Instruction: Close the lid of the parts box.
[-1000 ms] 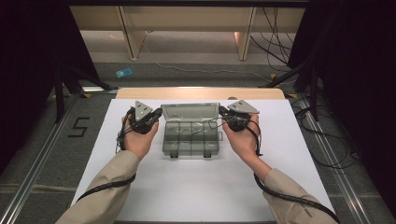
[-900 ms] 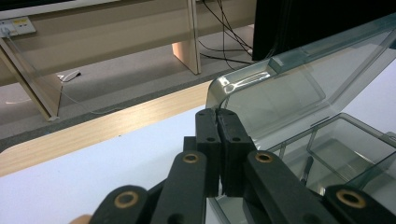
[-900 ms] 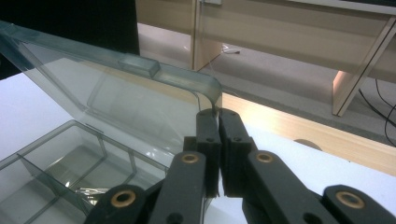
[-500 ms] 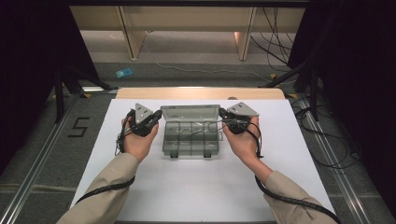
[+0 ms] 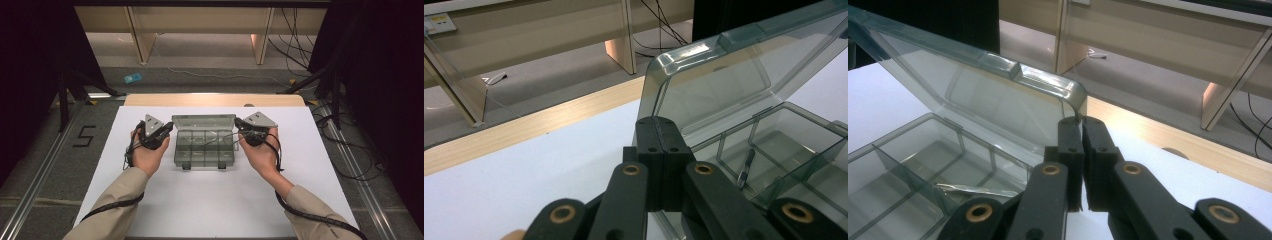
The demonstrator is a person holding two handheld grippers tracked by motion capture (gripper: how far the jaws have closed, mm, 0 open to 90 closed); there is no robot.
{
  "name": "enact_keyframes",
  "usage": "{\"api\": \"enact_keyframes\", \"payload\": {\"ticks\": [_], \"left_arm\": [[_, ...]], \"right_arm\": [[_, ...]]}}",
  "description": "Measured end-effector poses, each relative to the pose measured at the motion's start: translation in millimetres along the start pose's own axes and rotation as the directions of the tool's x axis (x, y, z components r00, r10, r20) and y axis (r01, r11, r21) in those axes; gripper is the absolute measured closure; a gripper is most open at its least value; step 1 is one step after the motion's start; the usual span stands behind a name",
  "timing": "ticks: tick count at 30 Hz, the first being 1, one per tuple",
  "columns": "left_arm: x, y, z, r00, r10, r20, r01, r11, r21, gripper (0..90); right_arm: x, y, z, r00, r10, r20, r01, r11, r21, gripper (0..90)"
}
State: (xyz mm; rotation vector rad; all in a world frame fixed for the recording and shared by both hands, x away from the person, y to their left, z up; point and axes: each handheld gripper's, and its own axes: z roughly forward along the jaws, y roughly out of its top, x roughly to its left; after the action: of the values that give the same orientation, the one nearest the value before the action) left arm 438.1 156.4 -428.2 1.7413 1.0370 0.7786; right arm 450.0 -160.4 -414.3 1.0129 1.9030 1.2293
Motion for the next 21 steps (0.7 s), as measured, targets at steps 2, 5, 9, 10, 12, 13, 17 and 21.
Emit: {"api": "enact_keyframes", "payload": {"ticks": [2,5,9,10,12,13,17,21], "left_arm": [[0.2,0.0,-0.9,1.0000,0.001,0.001,-0.001,1.0000,-0.002,89.4],[-0.7,-1.1,-2.0,1.0000,-0.008,0.003,0.008,0.9999,-0.008,89.2],[0.2,-3.8,-3.7,1.0000,-0.004,0.005,0.005,1.0000,-0.002,89.1],[0.4,-4.6,-4.3,1.0000,-0.005,0.003,0.005,1.0000,0.002,89.0],[0.8,-6.1,-4.9,1.0000,-0.006,0.004,0.006,1.0000,0.003,89.0],[0.9,-6.6,-5.3,1.0000,-0.005,0.006,0.005,1.0000,0.003,88.9],[0.5,-8.1,-6.9,0.9999,0.005,0.015,-0.005,0.9998,0.018,88.6],[-0.9,-8.9,-8.0,0.9997,0.011,0.020,-0.011,0.9996,0.025,88.3]], "right_arm": [[0.2,-0.6,-1.0,1.0000,0.000,-0.003,0.000,1.000,0.003,87.9],[0.7,-1.6,-2.2,1.0000,-0.004,-0.003,0.004,1.000,0.009,87.4],[2.3,-4.1,-3.9,0.9996,0.011,-0.026,-0.010,1.000,0.017,87.1],[1.4,-4.8,-3.8,0.9998,-0.003,-0.022,0.004,1.000,0.005,86.9],[1.7,-5.9,-5.4,0.9997,-0.005,-0.023,0.005,1.000,0.021,86.7],[2.3,-7.0,-4.9,0.9998,-0.005,-0.017,0.005,1.000,0.009,86.6],[2.4,-10.8,-6.5,0.9995,-0.005,-0.033,0.006,1.000,0.028,86.1],[2.9,-14.6,-7.6,0.9993,0.000,-0.037,0.001,0.999,0.037,85.6]]}}
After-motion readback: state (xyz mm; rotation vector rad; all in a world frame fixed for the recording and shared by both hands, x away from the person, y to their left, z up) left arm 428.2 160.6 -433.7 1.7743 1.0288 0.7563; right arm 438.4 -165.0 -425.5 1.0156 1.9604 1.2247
